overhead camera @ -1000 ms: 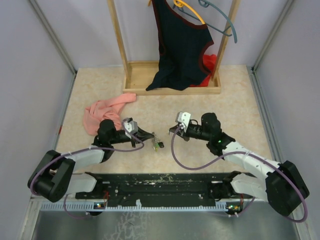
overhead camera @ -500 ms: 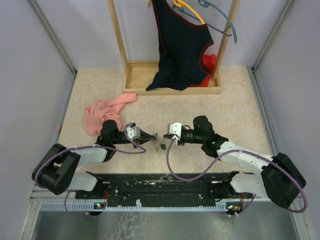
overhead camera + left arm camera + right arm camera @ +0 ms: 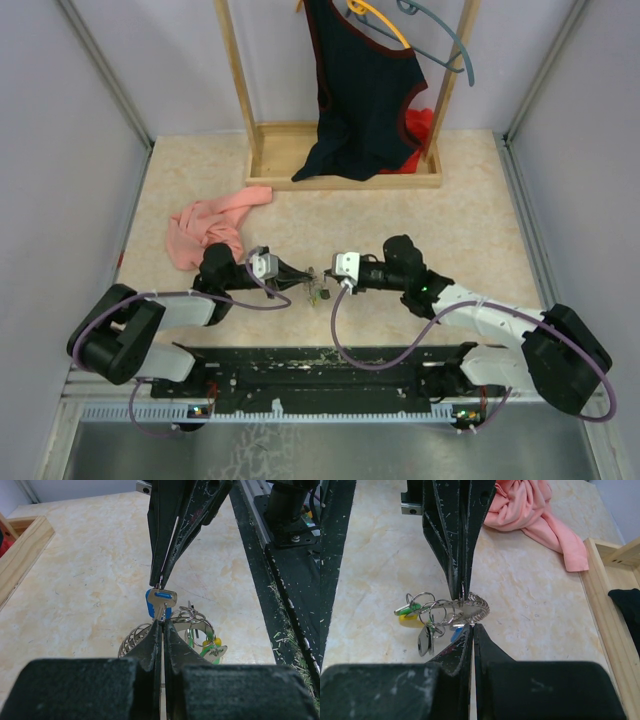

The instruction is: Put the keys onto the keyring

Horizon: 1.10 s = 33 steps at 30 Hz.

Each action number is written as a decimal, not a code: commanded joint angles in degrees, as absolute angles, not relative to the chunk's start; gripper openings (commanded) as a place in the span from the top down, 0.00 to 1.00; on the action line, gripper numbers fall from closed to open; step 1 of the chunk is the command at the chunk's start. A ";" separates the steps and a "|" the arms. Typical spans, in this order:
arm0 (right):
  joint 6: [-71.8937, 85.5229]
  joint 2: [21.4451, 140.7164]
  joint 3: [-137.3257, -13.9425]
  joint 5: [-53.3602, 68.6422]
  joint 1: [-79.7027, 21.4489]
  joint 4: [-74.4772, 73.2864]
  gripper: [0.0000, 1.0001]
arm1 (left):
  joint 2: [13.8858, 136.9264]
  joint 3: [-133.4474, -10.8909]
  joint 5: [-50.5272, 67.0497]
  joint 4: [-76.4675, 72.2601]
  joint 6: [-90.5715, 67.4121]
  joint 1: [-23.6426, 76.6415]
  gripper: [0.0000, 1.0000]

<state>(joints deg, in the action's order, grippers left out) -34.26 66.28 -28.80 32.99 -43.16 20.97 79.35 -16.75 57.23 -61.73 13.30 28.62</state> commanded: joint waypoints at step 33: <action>-35.22 67.08 -31.97 32.69 -46.32 21.52 1.00 | 80.09 -17.05 59.83 -64.43 11.39 28.96 0.99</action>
